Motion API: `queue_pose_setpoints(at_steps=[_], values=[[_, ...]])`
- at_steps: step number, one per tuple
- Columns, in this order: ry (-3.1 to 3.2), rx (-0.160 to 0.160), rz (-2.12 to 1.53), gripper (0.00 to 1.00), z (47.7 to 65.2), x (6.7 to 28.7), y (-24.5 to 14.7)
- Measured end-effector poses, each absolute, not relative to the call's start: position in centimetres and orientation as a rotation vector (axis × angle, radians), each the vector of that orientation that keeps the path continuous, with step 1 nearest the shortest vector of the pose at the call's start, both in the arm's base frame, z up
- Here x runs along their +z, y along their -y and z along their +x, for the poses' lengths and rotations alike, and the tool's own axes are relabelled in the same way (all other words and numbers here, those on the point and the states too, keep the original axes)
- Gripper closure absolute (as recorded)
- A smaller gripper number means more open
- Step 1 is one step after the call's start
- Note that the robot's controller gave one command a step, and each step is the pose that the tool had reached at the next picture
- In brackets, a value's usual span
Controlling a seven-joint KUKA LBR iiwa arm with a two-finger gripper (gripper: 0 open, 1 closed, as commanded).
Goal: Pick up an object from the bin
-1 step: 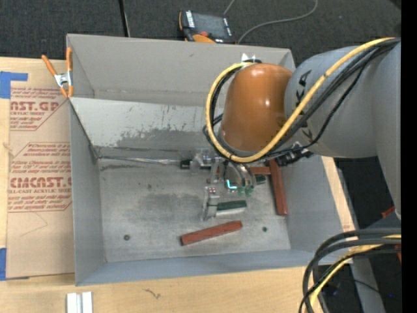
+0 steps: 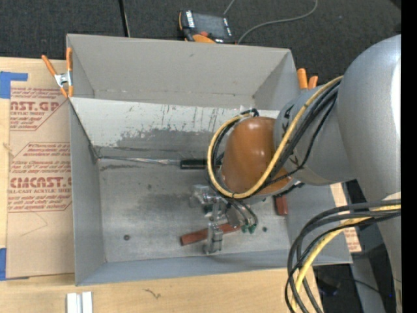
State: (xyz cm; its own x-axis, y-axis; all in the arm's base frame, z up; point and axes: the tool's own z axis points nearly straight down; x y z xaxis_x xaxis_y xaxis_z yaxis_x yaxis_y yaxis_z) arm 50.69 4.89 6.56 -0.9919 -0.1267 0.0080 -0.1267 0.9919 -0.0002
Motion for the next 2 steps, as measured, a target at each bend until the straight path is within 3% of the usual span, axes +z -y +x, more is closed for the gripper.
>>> queue_pose_setpoints(at_steps=[1,2], values=[[3.134,-0.001,0.199,1.0,50.9,7.0,-5.0],[3.148,0.001,0.131,1.0,52.5,22.0,-2.3]])
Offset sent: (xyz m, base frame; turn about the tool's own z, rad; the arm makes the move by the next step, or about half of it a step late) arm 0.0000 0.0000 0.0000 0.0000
